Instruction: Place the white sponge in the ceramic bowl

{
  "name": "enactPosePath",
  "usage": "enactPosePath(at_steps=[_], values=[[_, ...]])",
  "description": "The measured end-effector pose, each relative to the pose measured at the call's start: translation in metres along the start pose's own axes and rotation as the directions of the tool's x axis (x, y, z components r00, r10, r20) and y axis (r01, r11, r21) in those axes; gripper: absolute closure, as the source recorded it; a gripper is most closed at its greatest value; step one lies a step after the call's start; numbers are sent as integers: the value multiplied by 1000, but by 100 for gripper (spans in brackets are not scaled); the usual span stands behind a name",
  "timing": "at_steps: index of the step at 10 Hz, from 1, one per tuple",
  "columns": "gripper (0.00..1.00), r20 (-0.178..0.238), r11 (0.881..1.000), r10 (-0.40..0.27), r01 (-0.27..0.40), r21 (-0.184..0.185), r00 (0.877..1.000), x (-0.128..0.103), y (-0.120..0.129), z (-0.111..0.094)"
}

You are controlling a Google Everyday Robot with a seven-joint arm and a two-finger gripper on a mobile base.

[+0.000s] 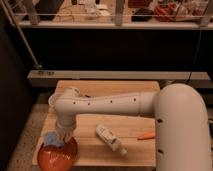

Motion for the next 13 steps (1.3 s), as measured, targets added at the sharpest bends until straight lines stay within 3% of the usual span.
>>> enactPosePath(at_steps=[13], values=[[89,23,998,-3,4,-66,1000,3,-6,1]])
